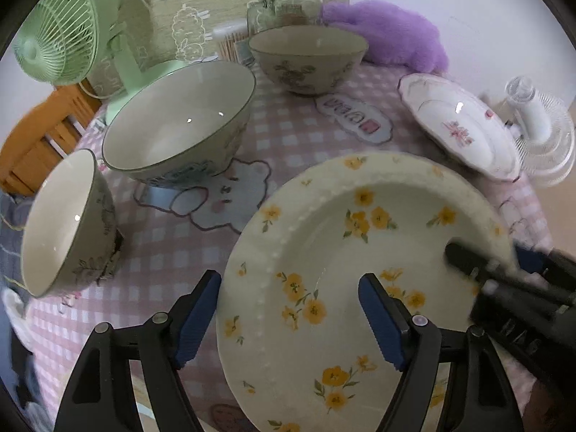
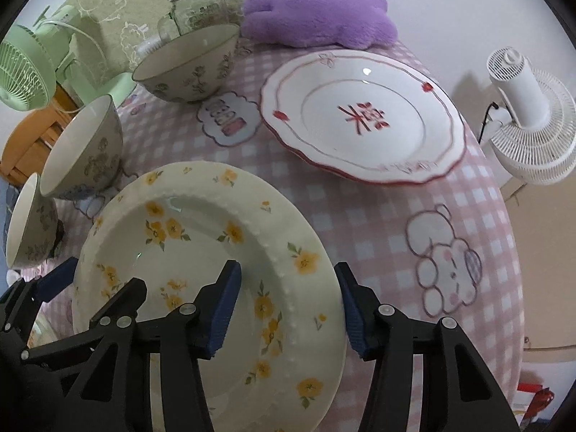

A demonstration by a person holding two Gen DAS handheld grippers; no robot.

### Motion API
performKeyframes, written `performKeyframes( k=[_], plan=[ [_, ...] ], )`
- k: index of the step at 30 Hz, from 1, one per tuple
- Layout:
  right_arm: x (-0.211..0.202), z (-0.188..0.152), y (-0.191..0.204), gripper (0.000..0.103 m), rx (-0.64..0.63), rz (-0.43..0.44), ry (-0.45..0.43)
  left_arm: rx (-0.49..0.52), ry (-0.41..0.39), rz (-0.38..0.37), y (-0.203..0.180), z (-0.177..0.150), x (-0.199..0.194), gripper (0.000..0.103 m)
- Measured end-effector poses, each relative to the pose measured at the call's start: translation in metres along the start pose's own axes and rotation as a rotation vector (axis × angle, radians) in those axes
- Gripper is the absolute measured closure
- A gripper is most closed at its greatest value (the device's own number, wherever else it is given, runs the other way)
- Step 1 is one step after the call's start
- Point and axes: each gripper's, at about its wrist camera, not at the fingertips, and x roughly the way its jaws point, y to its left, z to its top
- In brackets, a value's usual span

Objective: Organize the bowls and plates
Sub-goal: 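Lift and carry the deep plate with the right tool toward the large plate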

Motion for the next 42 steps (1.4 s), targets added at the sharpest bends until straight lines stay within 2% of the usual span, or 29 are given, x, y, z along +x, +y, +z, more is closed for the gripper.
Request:
performKeyframes(
  k=[3, 9, 14, 22, 34, 42],
  plan=[
    [-0.002, -0.007, -0.002, 0.047, -0.042, 0.000, 0.012, -0.049, 0.005, -0.045, 0.007, 0.005, -0.001, 0.025],
    [-0.001, -0.005, -0.001, 0.044, -0.045, 0.003, 0.034, 0.062, 0.026, -0.005, -0.003, -0.003, 0.007, 0.026],
    [0.003, -0.004, 0.001, 0.040, -0.069, 0.016, 0.040, 0.022, 0.046, -0.046, 0.005, -0.003, 0.011, 0.026],
    [0.005, 0.000, 0.006, 0.039, -0.143, 0.016, 0.045, 0.035, 0.065, -0.062, 0.008, 0.000, 0.014, 0.026],
    [0.003, 0.002, 0.006, 0.039, -0.114, 0.010, 0.066, 0.021, 0.086, -0.055, 0.006, 0.006, 0.015, 0.028],
    [-0.008, 0.001, 0.004, 0.039, -0.109, 0.004, 0.062, 0.028, 0.080, -0.074, 0.004, 0.002, 0.002, 0.027]
  ],
)
